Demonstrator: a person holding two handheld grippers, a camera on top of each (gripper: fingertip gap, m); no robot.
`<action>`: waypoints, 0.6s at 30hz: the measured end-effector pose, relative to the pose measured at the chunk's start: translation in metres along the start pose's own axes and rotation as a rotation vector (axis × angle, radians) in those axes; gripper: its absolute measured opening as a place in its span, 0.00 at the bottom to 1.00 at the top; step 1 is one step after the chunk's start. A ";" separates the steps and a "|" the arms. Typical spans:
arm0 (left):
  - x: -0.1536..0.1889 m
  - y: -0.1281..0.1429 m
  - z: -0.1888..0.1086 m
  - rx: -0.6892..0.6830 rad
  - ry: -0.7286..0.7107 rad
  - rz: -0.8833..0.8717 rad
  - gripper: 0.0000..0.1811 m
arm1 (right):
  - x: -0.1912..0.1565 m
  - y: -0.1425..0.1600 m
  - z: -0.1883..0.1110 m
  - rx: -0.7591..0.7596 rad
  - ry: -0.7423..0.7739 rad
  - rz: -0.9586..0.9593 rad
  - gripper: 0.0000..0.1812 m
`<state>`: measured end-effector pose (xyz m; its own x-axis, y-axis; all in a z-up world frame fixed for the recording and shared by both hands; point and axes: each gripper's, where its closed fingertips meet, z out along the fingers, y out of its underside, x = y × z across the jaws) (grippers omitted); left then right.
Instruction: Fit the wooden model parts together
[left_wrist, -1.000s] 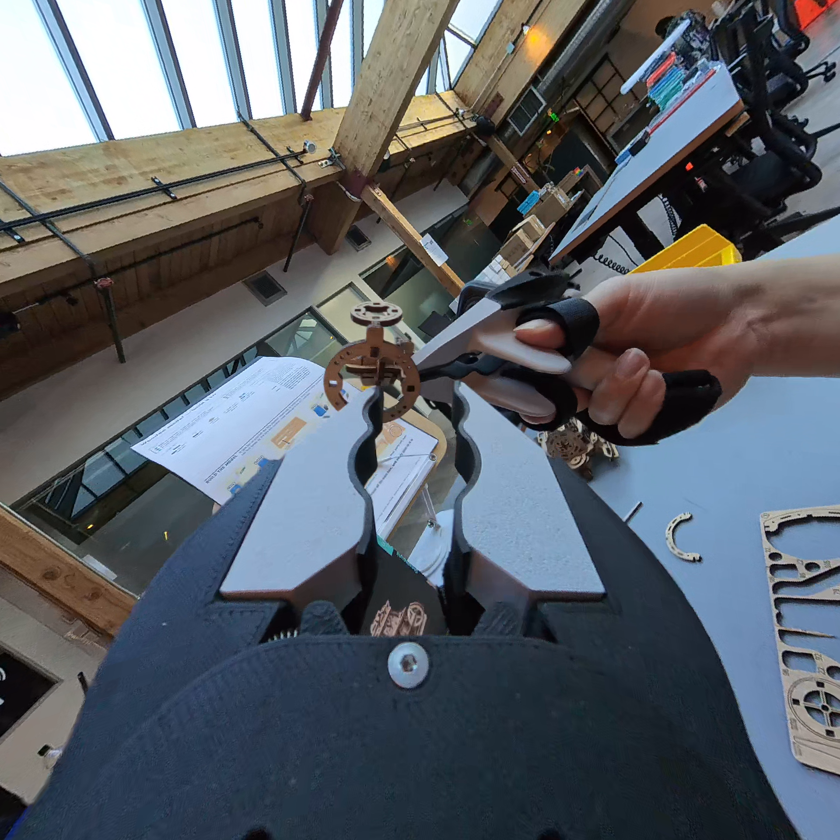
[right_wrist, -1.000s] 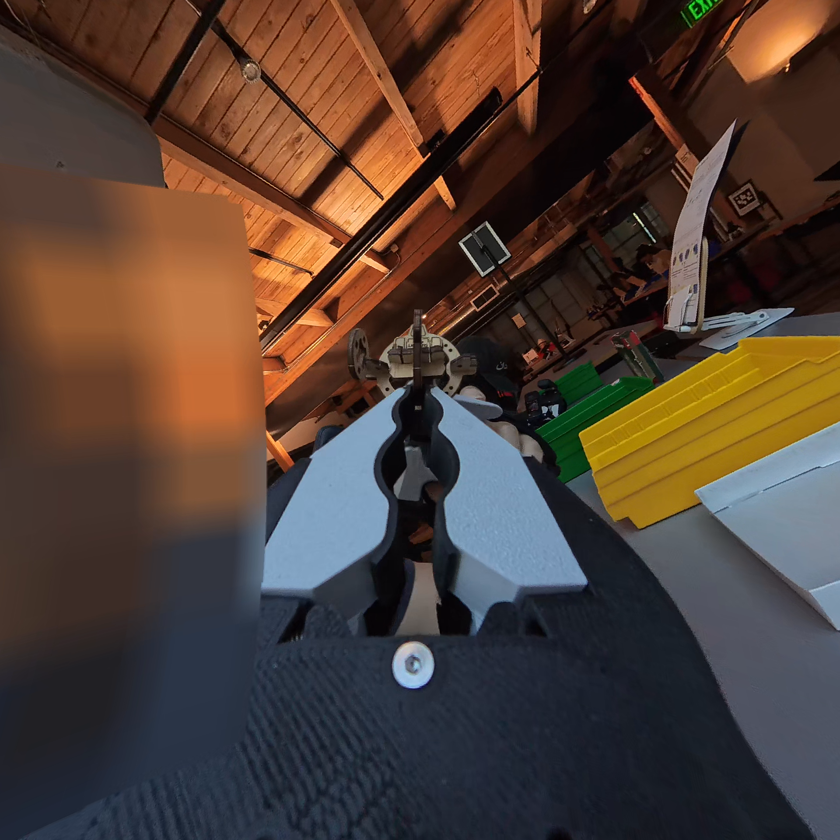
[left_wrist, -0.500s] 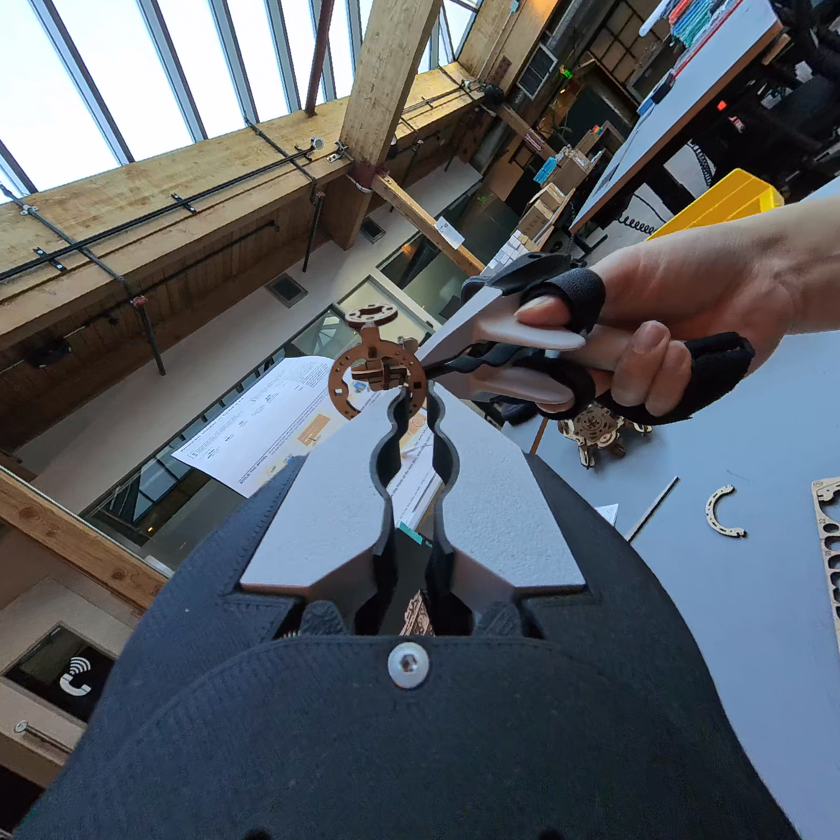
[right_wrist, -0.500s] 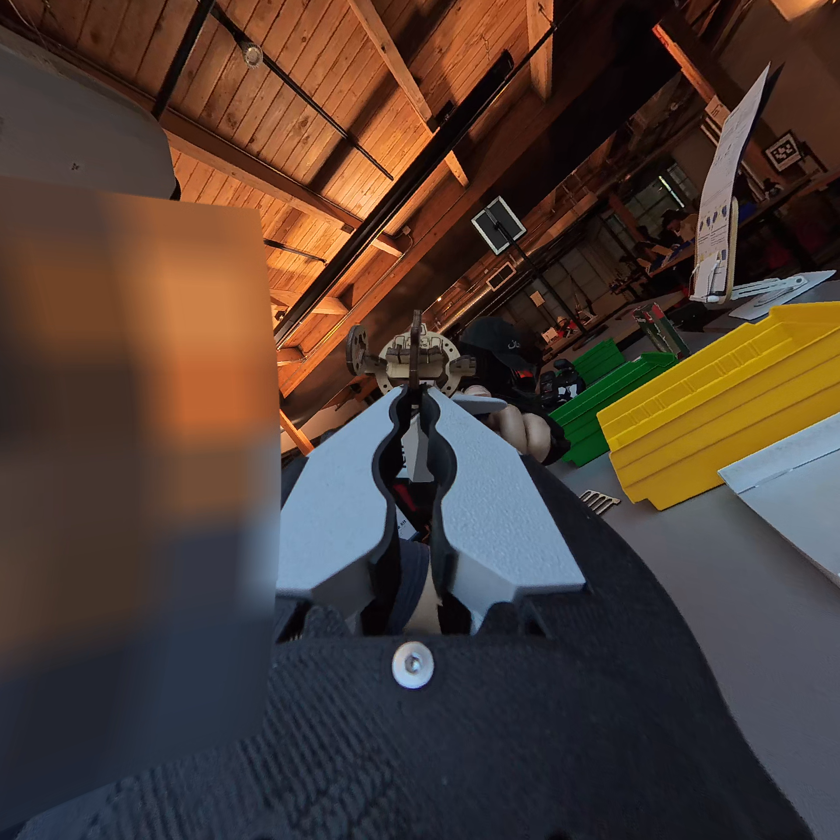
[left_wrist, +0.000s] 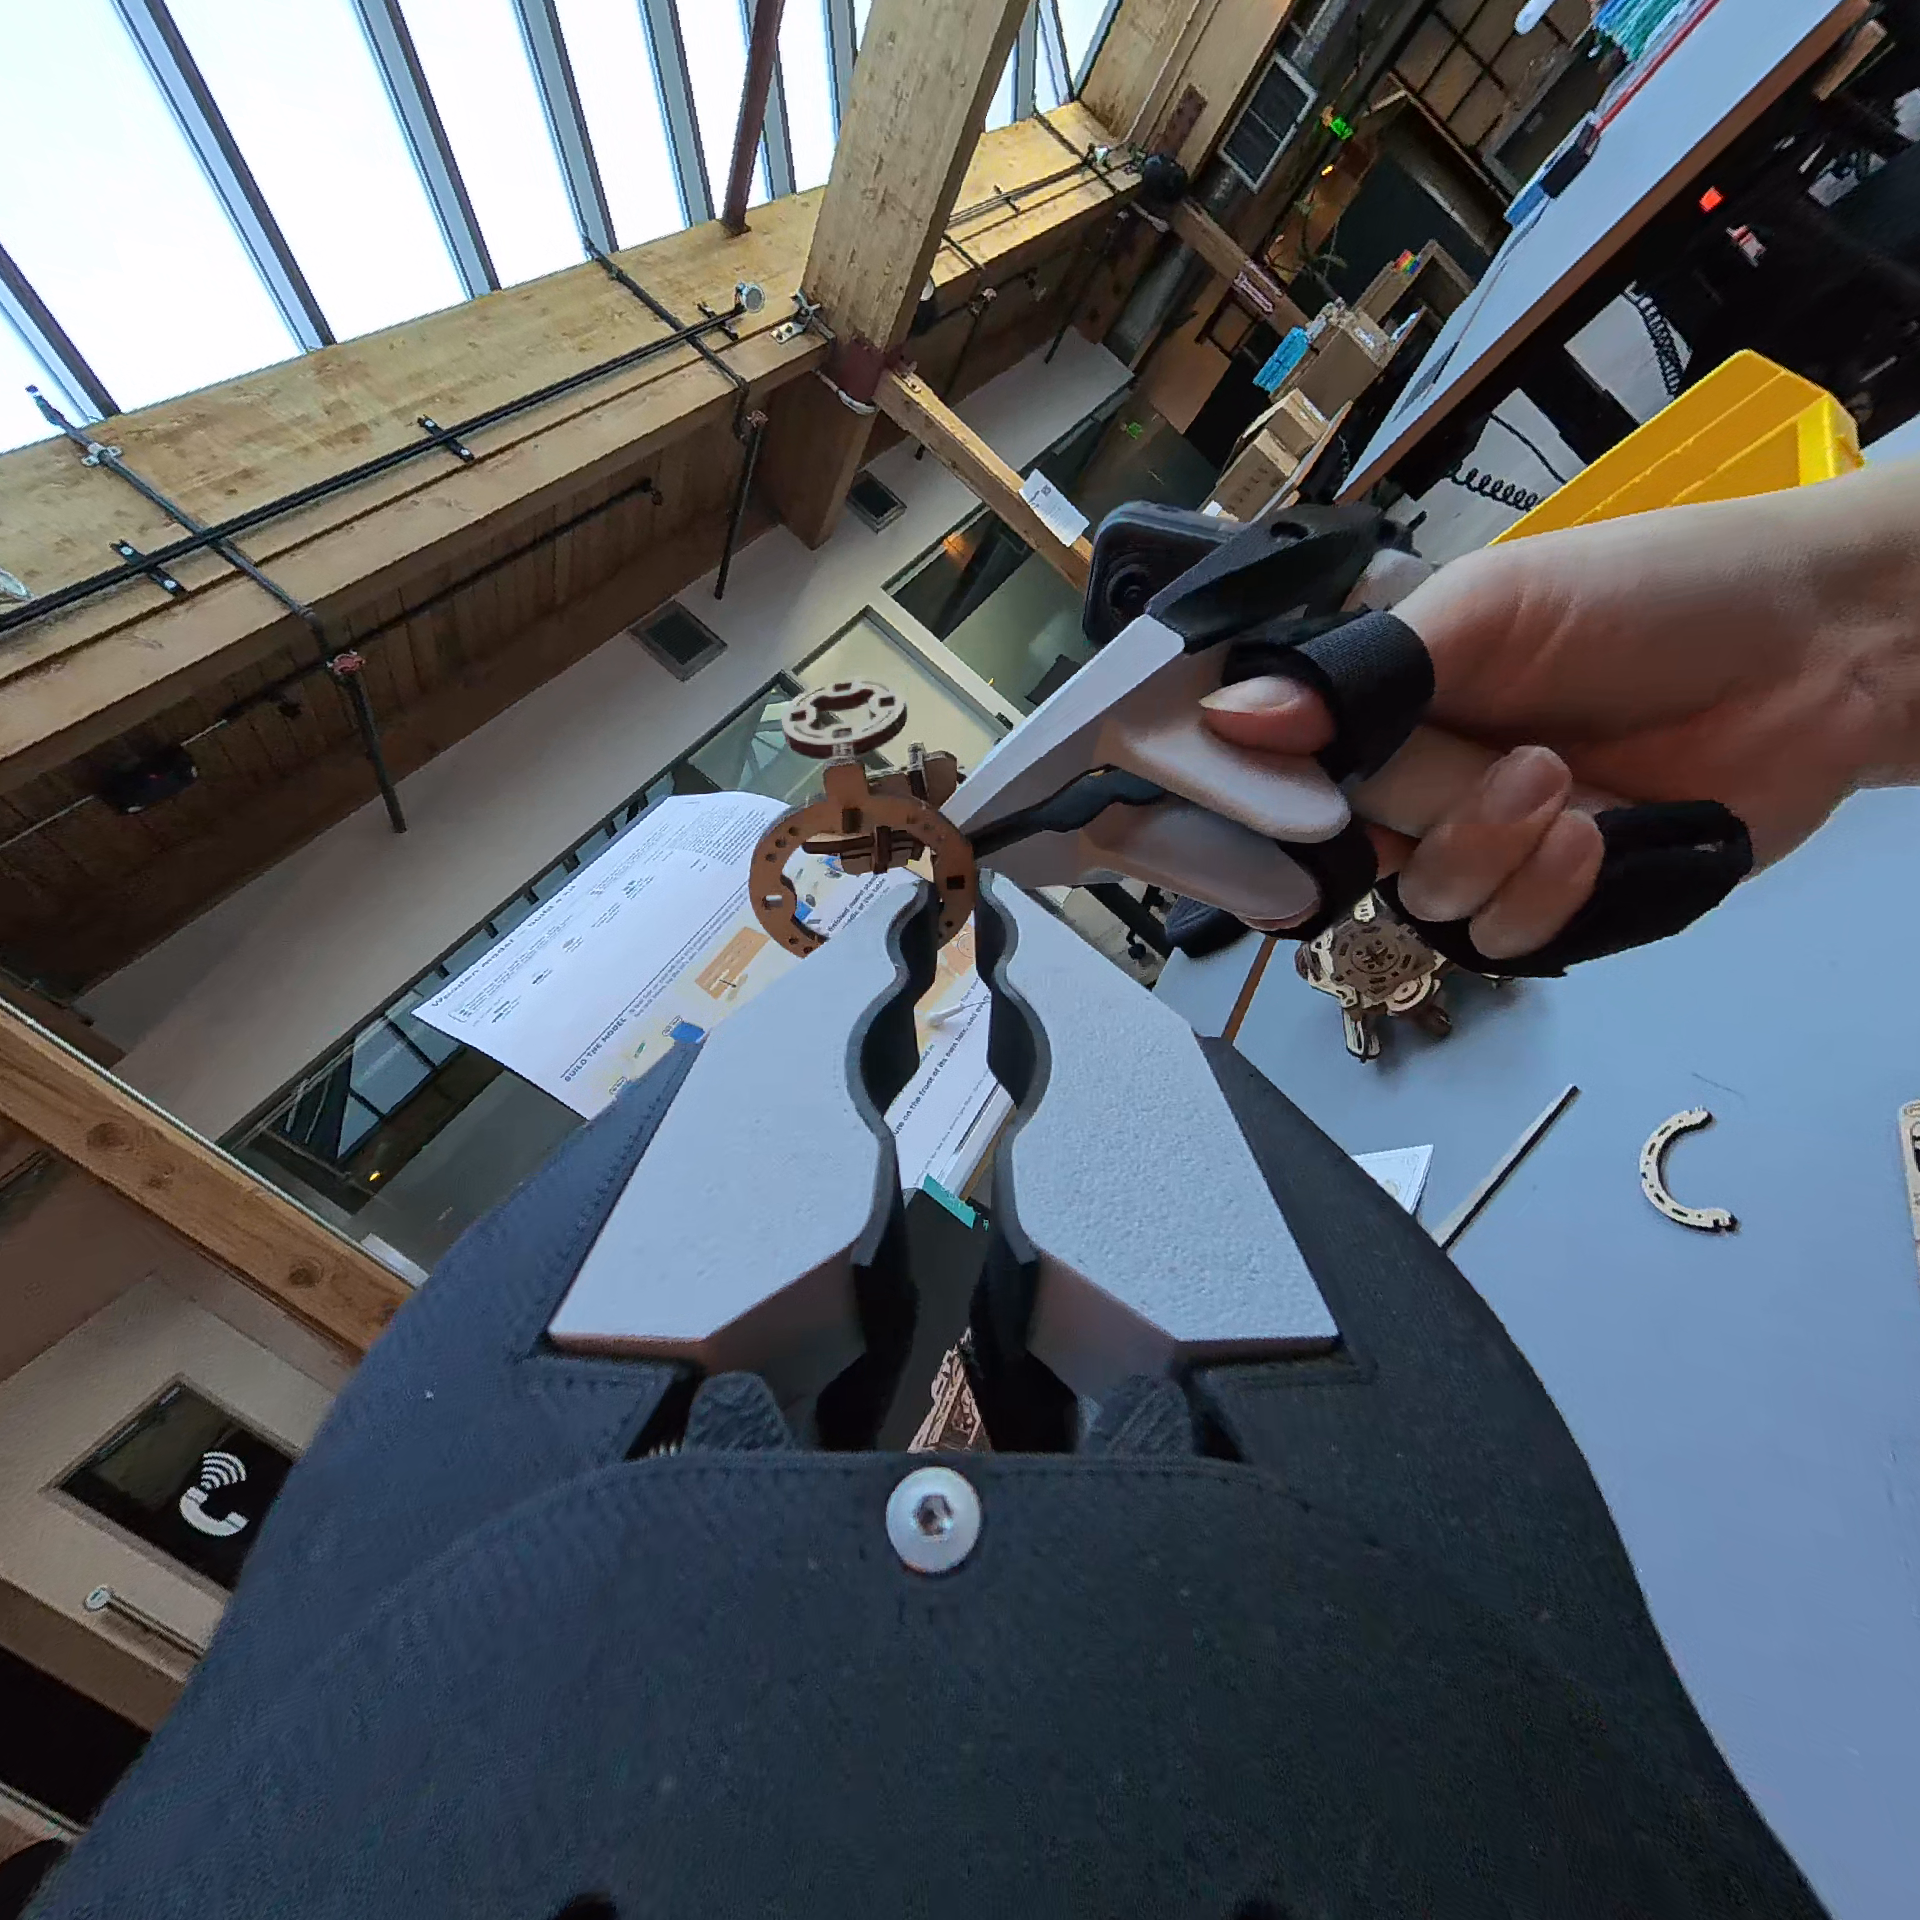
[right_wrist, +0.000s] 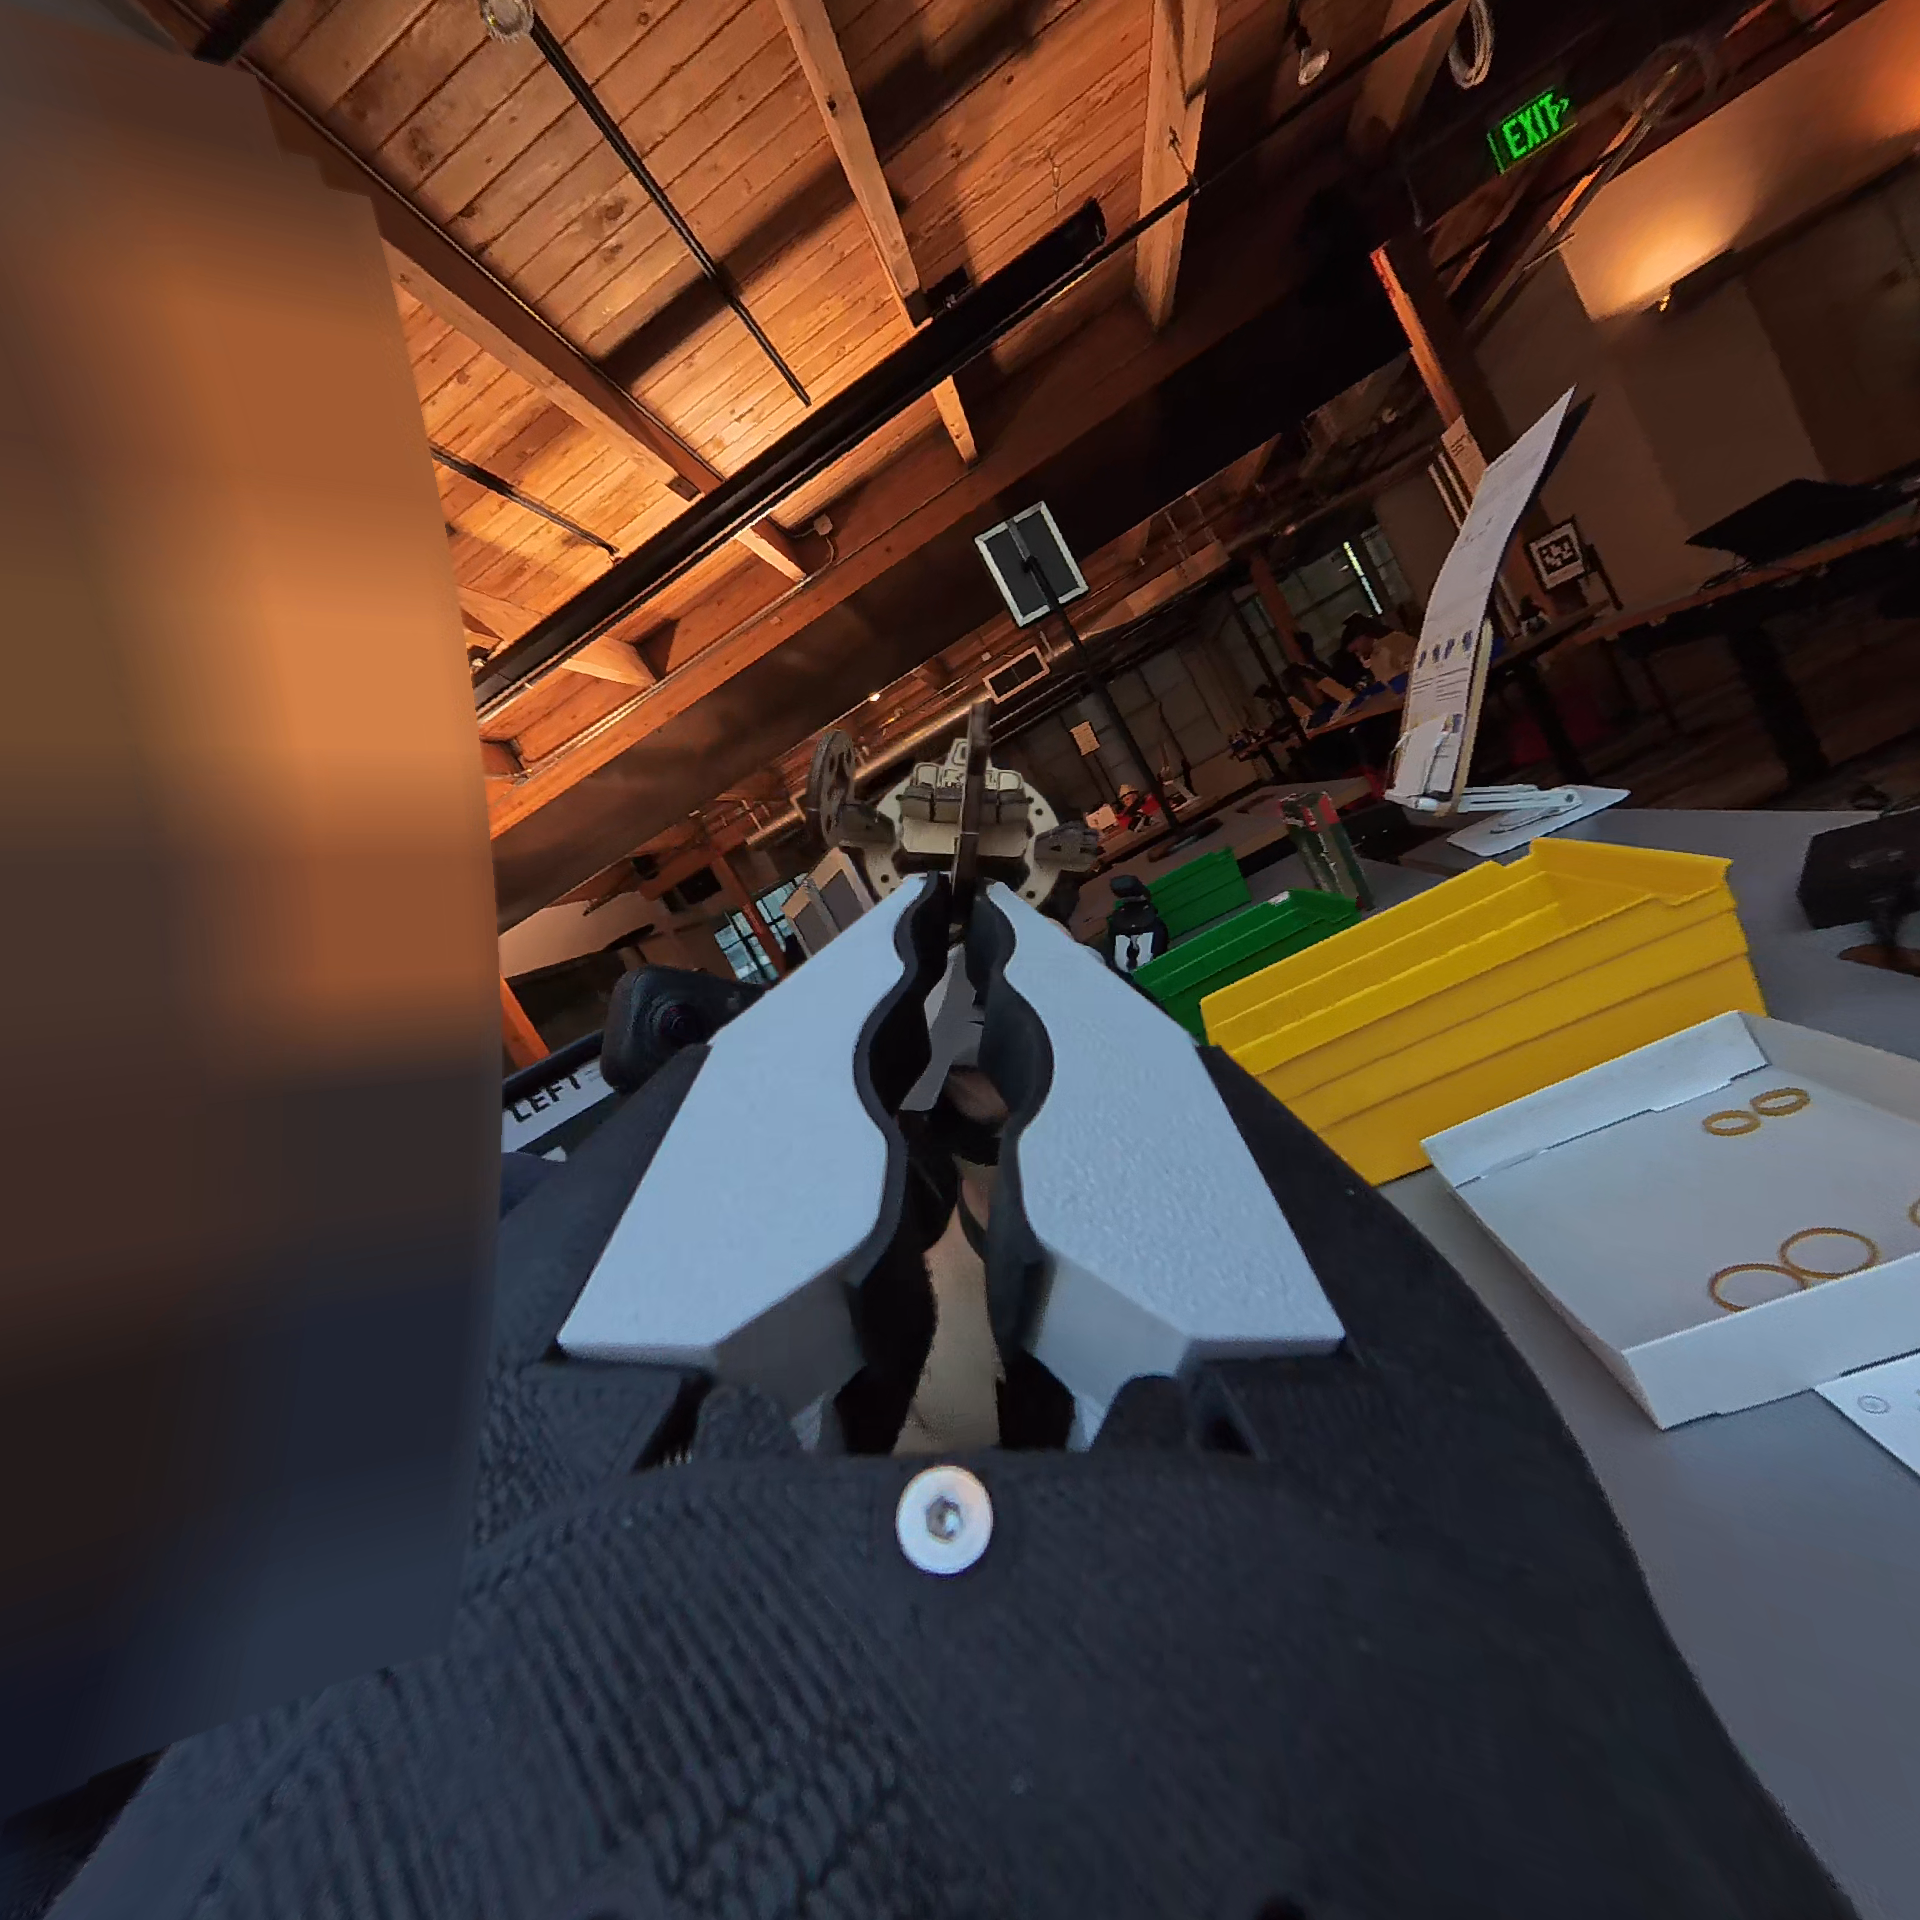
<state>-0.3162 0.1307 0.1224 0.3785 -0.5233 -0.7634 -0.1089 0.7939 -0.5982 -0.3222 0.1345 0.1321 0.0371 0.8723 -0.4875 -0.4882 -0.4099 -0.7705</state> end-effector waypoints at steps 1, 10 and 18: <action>0.000 0.000 0.000 -0.003 -0.003 0.002 0.03 | 0.000 0.000 0.000 -0.002 0.016 -0.025 0.01; 0.002 0.002 0.000 -0.005 0.018 0.014 0.03 | 0.001 0.003 -0.001 -0.098 0.102 -0.171 0.01; 0.007 0.005 0.001 -0.013 0.044 0.033 0.03 | 0.005 0.006 -0.004 -0.092 -0.021 0.097 0.01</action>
<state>-0.3138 0.1317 0.1143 0.3338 -0.5103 -0.7926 -0.1322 0.8071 -0.5754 -0.3211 0.1356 0.1234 -0.0247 0.8325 -0.5535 -0.4068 -0.5141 -0.7551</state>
